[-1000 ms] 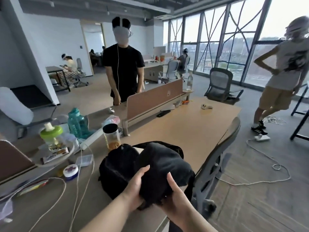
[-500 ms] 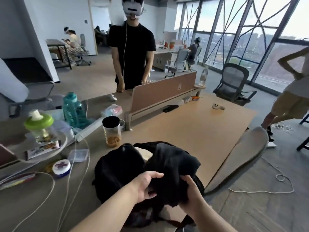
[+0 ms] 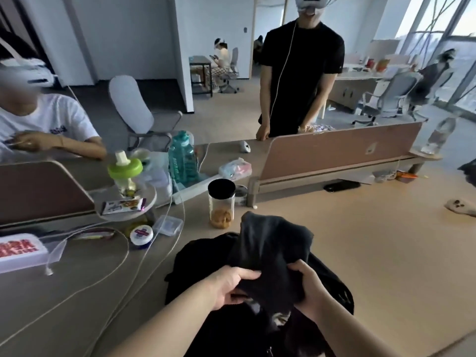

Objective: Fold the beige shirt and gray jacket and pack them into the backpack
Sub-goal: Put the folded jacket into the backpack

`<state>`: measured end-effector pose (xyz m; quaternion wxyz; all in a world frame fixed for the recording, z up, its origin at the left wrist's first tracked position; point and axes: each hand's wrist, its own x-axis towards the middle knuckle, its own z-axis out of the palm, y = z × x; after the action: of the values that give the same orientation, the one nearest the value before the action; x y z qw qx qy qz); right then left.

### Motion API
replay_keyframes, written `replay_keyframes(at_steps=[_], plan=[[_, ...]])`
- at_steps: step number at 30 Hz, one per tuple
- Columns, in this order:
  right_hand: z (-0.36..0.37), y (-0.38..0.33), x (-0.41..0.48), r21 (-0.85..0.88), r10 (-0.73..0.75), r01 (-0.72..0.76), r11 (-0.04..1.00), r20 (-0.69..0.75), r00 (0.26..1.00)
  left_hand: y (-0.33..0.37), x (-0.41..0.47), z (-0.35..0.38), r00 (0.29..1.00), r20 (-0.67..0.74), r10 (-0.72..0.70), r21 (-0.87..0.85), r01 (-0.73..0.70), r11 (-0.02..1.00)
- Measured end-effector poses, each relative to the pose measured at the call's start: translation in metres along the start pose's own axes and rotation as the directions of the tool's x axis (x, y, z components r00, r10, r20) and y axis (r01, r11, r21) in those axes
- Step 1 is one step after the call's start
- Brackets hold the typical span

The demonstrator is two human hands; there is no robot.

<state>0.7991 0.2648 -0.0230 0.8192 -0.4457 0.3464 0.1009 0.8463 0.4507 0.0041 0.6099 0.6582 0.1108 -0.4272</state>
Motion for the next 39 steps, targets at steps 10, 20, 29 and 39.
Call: replay_keyframes(at_steps=[10, 20, 29, 39], plan=[[-0.039, -0.002, 0.065, -0.294, 0.203, -0.190, 0.936, 0.013, 0.979, -0.049, 0.028, -0.051, 0.552, -0.747, 0.372, 0.569, 0.241, 0.786], [-0.063, -0.030, 0.068, -0.446, 0.149, -0.099, 0.890, 0.077, 0.986, -0.056, 0.009, -0.054, 0.673, -0.727, -0.134, -0.238, -0.065, 0.969], [-0.048, -0.032, 0.047, -0.540, 0.069, 0.045, 0.841, 0.189, 0.980, 0.049, -0.055, -0.013, 0.844, -0.461, 0.273, -0.361, -0.460, 0.811], [0.020, -0.012, 0.027, -0.392, -0.014, 0.156, 0.907, 0.342, 0.940, 0.078, -0.028, 0.055, 0.867, -0.197, 0.458, -0.121, -0.485, 0.866]])
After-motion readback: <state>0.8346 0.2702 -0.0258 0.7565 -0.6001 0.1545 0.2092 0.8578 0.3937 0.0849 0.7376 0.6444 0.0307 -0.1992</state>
